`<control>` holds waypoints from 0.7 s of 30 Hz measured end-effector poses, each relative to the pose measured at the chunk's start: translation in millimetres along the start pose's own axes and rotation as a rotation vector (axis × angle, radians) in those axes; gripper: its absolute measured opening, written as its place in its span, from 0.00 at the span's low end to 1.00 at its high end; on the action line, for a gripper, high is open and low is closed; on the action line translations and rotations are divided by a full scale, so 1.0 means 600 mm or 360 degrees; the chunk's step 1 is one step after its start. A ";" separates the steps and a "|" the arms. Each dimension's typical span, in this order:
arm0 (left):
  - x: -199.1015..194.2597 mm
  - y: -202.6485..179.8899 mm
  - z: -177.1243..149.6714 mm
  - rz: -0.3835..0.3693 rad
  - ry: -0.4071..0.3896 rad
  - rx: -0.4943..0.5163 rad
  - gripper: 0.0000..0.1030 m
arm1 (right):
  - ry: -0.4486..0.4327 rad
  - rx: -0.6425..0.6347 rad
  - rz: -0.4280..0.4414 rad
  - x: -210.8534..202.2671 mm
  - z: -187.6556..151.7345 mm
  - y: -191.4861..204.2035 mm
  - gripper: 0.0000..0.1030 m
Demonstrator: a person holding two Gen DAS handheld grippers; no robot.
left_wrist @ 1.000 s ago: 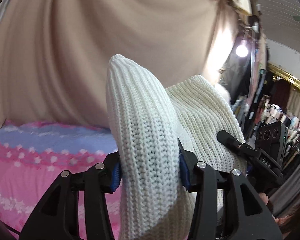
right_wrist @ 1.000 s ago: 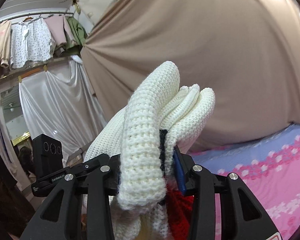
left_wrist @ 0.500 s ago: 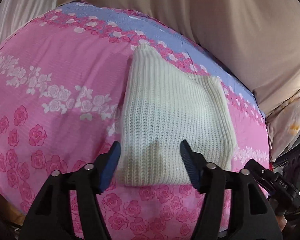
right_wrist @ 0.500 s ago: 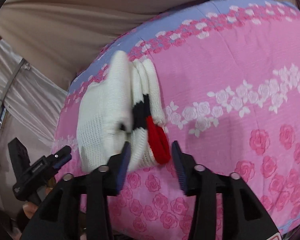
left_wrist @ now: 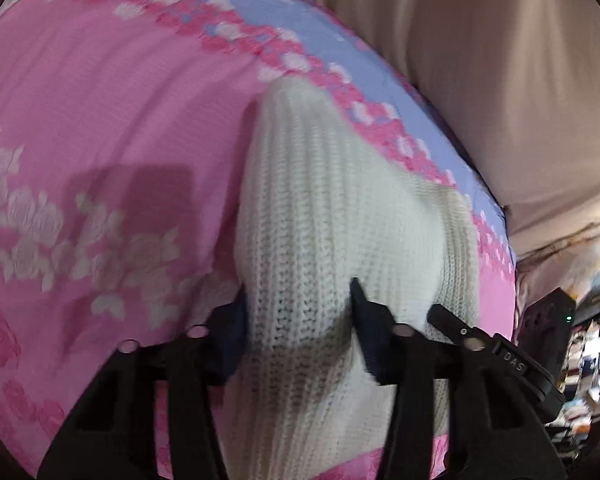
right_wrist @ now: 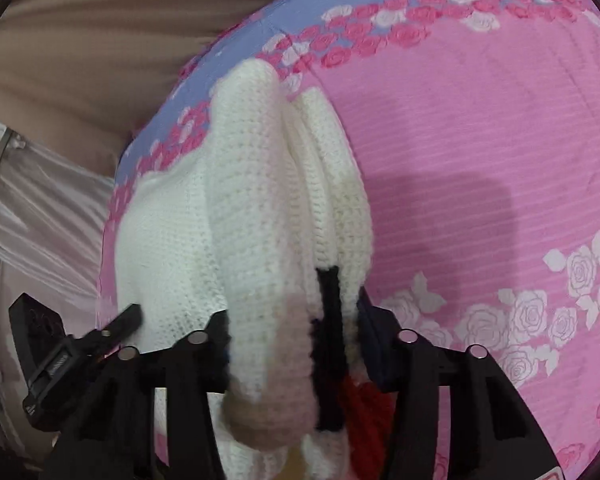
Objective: Fold small clothes
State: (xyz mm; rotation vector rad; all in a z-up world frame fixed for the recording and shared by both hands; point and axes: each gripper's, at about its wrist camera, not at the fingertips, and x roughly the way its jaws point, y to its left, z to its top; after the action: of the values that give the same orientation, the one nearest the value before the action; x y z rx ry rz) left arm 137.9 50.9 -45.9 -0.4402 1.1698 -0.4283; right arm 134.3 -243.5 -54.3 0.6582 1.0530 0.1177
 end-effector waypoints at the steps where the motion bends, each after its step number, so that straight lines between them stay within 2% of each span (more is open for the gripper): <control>1: -0.016 -0.016 0.005 -0.0043 -0.0040 0.0044 0.37 | -0.0076 -0.0030 0.0049 -0.027 -0.001 0.015 0.32; 4: -0.054 -0.065 0.016 -0.0063 -0.0171 0.0219 0.37 | -0.0277 -0.0148 0.0070 -0.103 -0.012 0.054 0.31; 6: -0.043 -0.085 0.020 -0.0040 -0.0184 0.0303 0.38 | -0.0357 -0.0201 -0.0023 -0.117 -0.018 0.051 0.31; 8: 0.004 -0.089 0.020 0.0071 -0.0108 0.0345 0.41 | -0.0274 -0.0171 -0.0174 -0.075 -0.010 0.015 0.38; 9: 0.040 -0.085 0.015 0.0169 -0.0028 0.0361 0.41 | -0.0157 -0.0097 -0.0238 -0.040 -0.003 -0.017 0.38; 10: 0.062 -0.080 0.008 0.0278 0.0019 0.0359 0.45 | -0.0033 0.0014 -0.0267 -0.009 0.003 -0.049 0.40; 11: 0.055 -0.079 0.001 0.0283 -0.0025 0.0357 0.46 | -0.0033 0.0126 -0.0155 -0.011 0.005 -0.067 0.46; 12: 0.044 -0.081 -0.004 0.0286 -0.0060 0.0361 0.49 | -0.0065 0.0199 -0.0088 -0.025 0.005 -0.073 0.46; 15: 0.020 -0.093 -0.016 0.0375 -0.0058 0.0406 0.52 | -0.0151 0.0161 -0.0029 -0.069 -0.006 -0.061 0.56; 17: 0.012 -0.098 -0.024 0.0418 -0.0044 0.0430 0.52 | -0.0122 0.0139 -0.0029 -0.067 -0.015 -0.061 0.63; 19: 0.015 -0.098 -0.030 0.0456 -0.0022 0.0442 0.52 | -0.0042 0.0173 -0.0046 -0.043 -0.019 -0.070 0.63; 21: 0.011 -0.102 -0.036 0.0480 -0.0011 0.0454 0.52 | -0.0016 0.0126 -0.0122 -0.028 -0.011 -0.061 0.41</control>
State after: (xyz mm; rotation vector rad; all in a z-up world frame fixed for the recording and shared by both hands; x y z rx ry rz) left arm 114.5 -6.2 -25.3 -0.0162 1.1262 -0.3236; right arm 112.4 -276.7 -63.8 0.6882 1.0761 0.0059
